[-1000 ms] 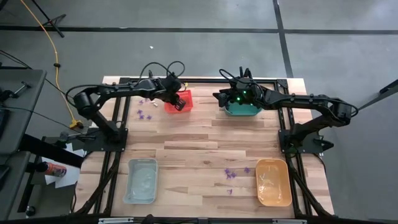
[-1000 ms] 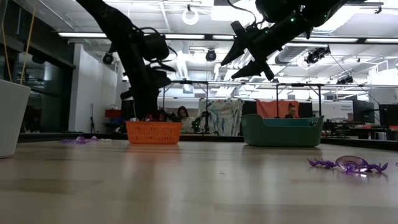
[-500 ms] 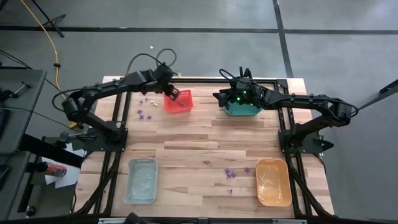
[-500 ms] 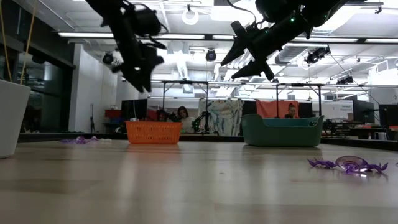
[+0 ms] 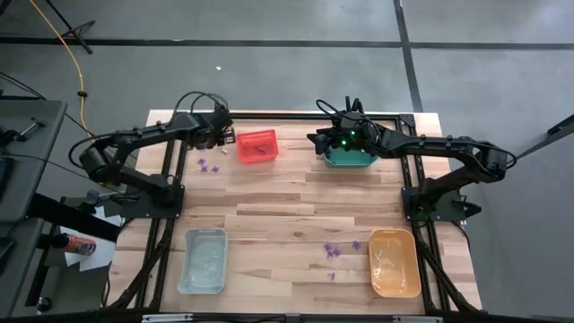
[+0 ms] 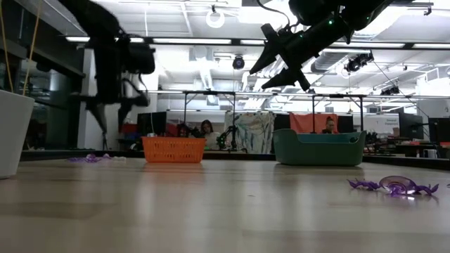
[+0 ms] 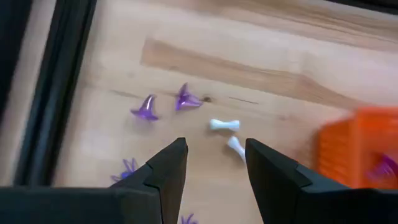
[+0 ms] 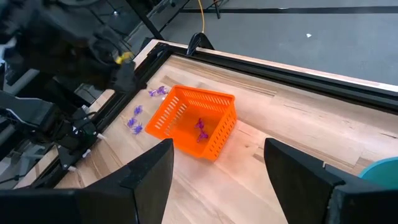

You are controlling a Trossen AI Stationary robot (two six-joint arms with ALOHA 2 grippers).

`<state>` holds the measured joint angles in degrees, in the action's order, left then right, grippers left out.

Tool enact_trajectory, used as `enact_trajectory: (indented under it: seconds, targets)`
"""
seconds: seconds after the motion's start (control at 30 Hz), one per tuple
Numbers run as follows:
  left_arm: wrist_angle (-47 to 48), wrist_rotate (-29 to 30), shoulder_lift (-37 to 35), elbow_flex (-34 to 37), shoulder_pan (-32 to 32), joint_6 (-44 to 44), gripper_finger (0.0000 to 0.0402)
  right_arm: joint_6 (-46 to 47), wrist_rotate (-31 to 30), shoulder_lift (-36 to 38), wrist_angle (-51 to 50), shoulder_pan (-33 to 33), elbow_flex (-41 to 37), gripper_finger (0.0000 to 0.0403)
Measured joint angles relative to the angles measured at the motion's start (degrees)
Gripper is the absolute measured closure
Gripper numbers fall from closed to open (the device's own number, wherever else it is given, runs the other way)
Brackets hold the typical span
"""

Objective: Sort Halloween decoration
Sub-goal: Put the white bone toy into the yellow bin

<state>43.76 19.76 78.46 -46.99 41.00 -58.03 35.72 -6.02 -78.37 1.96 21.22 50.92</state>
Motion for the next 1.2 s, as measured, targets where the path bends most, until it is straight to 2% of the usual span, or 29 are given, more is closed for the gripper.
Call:
enact_trajectory:
  seconds: [0.07,0.2,0.33,0.43,0.53,0.9,1.1,1.2]
  targets:
    - [-3.4,-0.1,0.0,3.0,0.5,-3.0,0.0250,-0.1,0.0,0.0,0.0,0.0,0.0,0.0158]
    - [-9.3,-4.5,0.5,6.8,1.9,-6.3,0.0250,-0.2,0.0,0.0,0.0,0.0,0.0,0.0158]
    - [-13.6,-6.6,0.4,7.2,2.2,-5.4,0.0250,-0.8,0.0,0.0,0.0,0.0,0.0,0.0158]
    - [-15.7,-6.6,0.7,7.1,2.2,-8.7,0.0250,-1.7,0.0,0.0,0.0,0.0,0.0,0.0158]
    - [-16.4,-6.5,2.3,7.2,2.2,-14.0,0.0250,-1.7,0.0,0.0,0.0,0.0,0.0,0.0158]
    - [-17.7,-8.4,8.7,7.2,1.9,-23.9,0.0250,-1.7,0.0,0.0,0.0,0.0,0.0,0.0158]
    - [-18.6,-9.1,10.2,7.0,1.9,-24.4,0.0253,-2.7,0.0,0.0,0.0,0.1,0.0,0.0158]
    - [-18.2,-9.2,10.3,7.0,1.9,-24.4,0.0268,-2.8,0.0,0.0,0.0,0.1,0.0,0.0158]
